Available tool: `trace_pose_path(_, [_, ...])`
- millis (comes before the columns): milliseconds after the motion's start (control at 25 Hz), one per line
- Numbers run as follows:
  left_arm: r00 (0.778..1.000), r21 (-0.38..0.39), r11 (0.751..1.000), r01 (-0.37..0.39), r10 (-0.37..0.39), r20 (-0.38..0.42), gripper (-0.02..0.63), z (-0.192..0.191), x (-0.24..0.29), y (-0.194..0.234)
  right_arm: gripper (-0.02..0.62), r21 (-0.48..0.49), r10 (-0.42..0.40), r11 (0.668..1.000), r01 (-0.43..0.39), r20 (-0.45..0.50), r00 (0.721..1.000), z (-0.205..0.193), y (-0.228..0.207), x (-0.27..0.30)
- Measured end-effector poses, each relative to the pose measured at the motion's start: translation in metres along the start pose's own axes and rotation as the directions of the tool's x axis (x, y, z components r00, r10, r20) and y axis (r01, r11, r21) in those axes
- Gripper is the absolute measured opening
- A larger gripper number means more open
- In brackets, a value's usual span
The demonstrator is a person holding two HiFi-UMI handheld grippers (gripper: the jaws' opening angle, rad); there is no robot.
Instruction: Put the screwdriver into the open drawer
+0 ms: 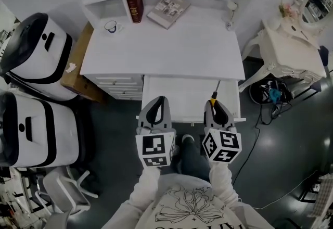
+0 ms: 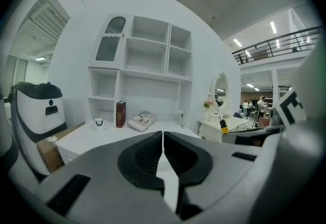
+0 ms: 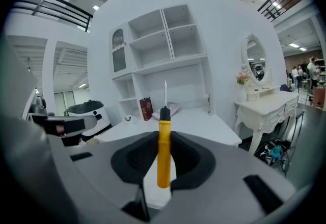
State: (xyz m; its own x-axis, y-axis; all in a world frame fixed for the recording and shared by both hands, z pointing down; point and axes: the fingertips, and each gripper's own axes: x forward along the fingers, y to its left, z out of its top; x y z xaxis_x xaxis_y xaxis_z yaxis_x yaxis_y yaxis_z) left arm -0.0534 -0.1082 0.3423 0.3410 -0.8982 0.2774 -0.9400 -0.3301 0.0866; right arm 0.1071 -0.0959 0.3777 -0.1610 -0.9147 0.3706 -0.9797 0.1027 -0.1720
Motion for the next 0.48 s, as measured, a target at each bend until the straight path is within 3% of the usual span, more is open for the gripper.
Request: trace_pose_path(480, [0.996,-0.044,0.998,-0.044,0.041,-0.075,0.011,-0.023,0.039,0.019,0.071,-0.032,0.034,0.999,-0.037,-0.088,0.996,-0.012,-0.005,0.052])
